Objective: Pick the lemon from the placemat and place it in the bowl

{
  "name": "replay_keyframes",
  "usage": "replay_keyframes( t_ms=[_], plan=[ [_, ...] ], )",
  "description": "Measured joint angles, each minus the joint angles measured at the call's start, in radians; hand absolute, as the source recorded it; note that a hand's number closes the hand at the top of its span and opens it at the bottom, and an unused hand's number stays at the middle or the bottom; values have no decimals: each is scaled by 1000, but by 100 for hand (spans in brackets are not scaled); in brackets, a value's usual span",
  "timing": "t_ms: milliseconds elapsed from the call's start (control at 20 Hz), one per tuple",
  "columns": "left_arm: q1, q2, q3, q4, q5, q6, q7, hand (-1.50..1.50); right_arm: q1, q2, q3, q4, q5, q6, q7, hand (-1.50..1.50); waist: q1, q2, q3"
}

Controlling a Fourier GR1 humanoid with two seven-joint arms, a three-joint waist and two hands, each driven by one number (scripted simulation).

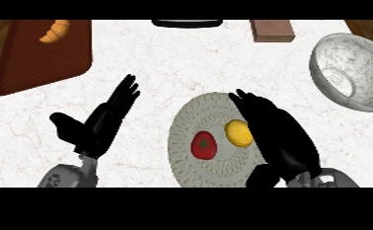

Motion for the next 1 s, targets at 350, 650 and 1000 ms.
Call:
replay_keyframes(
  t_ms=[350,650,1000],
  plan=[
    [-35,-19,27,24,-4,-11,22,0,-16,56,11,111,28,37,23,-150,-6,0,1],
    [-8,-30,30,-29,-24,-11,44,0,-8,55,-28,169,36,90,-7,-150,-5,0,1],
    [3,-59,46,-23,-58,-25,44,0,24,110,-4,237,147,105,-46,-150,-6,0,2]
  ],
)
